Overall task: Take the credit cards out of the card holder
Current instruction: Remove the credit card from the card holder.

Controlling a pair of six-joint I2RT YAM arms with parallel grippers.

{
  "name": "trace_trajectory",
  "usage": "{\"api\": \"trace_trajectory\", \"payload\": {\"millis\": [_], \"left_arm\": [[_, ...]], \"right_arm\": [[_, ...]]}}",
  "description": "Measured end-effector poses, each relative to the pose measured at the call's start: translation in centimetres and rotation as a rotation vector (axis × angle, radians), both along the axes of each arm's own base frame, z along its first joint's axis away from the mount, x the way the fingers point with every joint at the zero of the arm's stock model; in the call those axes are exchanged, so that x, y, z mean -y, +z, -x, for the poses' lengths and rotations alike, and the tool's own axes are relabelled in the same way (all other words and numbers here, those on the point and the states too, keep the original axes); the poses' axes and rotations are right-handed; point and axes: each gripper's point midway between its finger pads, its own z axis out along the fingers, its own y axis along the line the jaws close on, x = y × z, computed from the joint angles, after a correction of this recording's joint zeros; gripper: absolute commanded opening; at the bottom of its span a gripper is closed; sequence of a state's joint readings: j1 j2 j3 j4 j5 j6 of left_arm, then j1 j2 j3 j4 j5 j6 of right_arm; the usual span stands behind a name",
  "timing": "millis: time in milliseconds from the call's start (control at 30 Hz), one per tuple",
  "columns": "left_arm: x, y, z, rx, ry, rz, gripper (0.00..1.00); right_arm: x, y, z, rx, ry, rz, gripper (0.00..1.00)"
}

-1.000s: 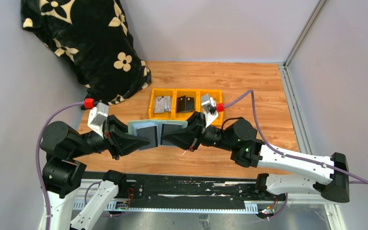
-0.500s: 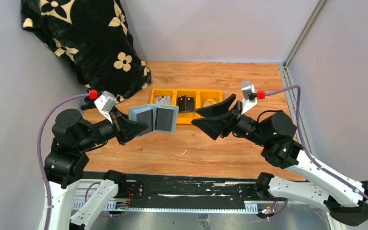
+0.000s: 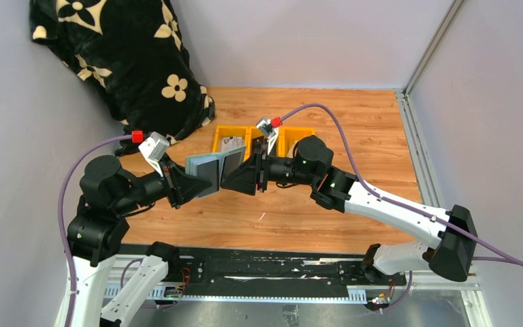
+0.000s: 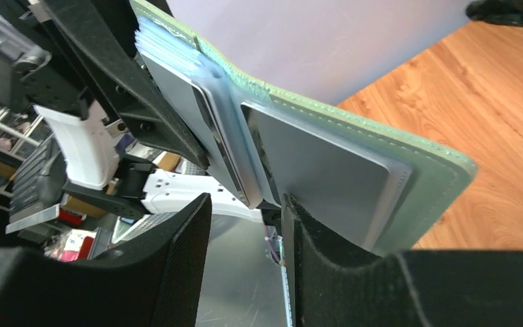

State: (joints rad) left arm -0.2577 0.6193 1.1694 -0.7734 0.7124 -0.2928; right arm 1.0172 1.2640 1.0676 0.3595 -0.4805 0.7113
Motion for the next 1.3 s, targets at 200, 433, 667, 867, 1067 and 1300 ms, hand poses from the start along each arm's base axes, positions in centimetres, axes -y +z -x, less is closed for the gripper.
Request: {"api": "trace_trajectory", "payload": {"millis": [200,433,667,867,1067,1300], "left_arm": [[0.9,1.6,1.3,0.034,-0.082,0.056,0.02],[1.5,2.0,1.8,0.018,-0.128,0.095,0.04],[1.9,2.6,2.5,0.006,-0.179,0.135,0.3],[2.7,2.7,3.3,-0.042,-0.26,0.191,0.35],[3.1,3.1,4.1,-0.059,-0.321,0.22,0.29],[3.2,3.3,4.9,-0.08,-0.371,0.235,0.24]], "right_arm": [[0.3,2.4,1.4,0.017,0.059,-0.083,0.48],[0.4,3.6,2.2,0.021,0.099,-0.14,0.36],[0.5,4.0,2.6,0.01,0.121,-0.177,0.14],[0.3,3.8,3.1,-0.019,0.165,-0.198,0.0],[0.6,4.3,3.8,-0.017,0.203,-0.229,0.0],[1.0,4.4,4.5,-0.033,0.239,-0.253,0.0]]}}
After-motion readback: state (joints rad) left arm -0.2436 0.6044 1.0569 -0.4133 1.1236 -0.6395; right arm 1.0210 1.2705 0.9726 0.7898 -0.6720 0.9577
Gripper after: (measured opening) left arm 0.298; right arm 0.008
